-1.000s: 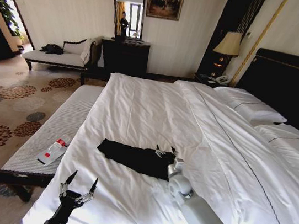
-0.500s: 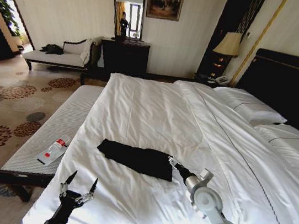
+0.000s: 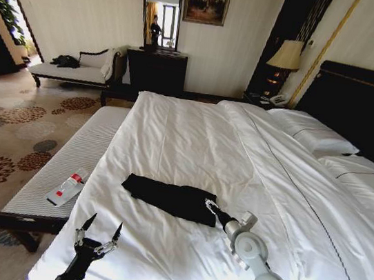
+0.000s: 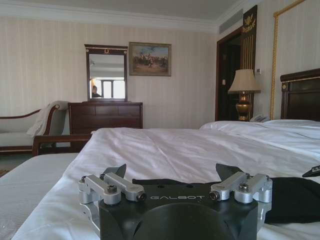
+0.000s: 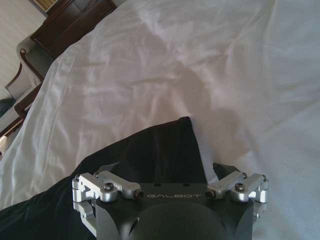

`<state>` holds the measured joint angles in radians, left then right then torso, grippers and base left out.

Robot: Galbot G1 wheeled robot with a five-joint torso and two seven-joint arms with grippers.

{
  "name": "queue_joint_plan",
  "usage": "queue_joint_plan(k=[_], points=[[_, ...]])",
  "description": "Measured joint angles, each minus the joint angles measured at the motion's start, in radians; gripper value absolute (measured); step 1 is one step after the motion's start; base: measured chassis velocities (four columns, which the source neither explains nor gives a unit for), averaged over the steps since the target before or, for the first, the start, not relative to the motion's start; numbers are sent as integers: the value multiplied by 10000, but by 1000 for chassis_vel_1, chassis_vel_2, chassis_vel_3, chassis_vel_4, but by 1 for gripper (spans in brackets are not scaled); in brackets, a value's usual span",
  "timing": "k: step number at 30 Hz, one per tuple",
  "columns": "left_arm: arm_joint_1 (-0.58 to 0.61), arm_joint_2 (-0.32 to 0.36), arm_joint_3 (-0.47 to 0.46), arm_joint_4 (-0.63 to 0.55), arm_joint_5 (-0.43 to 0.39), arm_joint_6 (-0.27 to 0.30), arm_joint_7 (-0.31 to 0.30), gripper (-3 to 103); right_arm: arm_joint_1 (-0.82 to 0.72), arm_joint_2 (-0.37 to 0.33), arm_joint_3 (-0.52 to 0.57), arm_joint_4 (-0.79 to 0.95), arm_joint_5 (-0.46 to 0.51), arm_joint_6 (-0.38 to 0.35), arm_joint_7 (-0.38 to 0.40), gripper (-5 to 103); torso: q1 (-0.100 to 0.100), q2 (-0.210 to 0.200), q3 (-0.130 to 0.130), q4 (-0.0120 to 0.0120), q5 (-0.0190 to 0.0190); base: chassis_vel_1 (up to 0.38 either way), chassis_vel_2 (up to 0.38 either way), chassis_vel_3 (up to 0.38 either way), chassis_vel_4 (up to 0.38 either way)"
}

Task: Fold the clothes on the bed.

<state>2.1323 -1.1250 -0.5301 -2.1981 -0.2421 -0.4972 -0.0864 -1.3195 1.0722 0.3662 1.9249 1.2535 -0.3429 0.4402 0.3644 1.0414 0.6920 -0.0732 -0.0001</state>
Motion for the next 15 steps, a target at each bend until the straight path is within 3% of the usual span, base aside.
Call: queue_joint_plan(k=[15], points=[[0, 0, 0, 0, 0, 0, 0, 100, -338, 758, -12, 101, 267, -542, 174, 100, 0, 0, 0, 0, 0, 0, 0, 0, 0]])
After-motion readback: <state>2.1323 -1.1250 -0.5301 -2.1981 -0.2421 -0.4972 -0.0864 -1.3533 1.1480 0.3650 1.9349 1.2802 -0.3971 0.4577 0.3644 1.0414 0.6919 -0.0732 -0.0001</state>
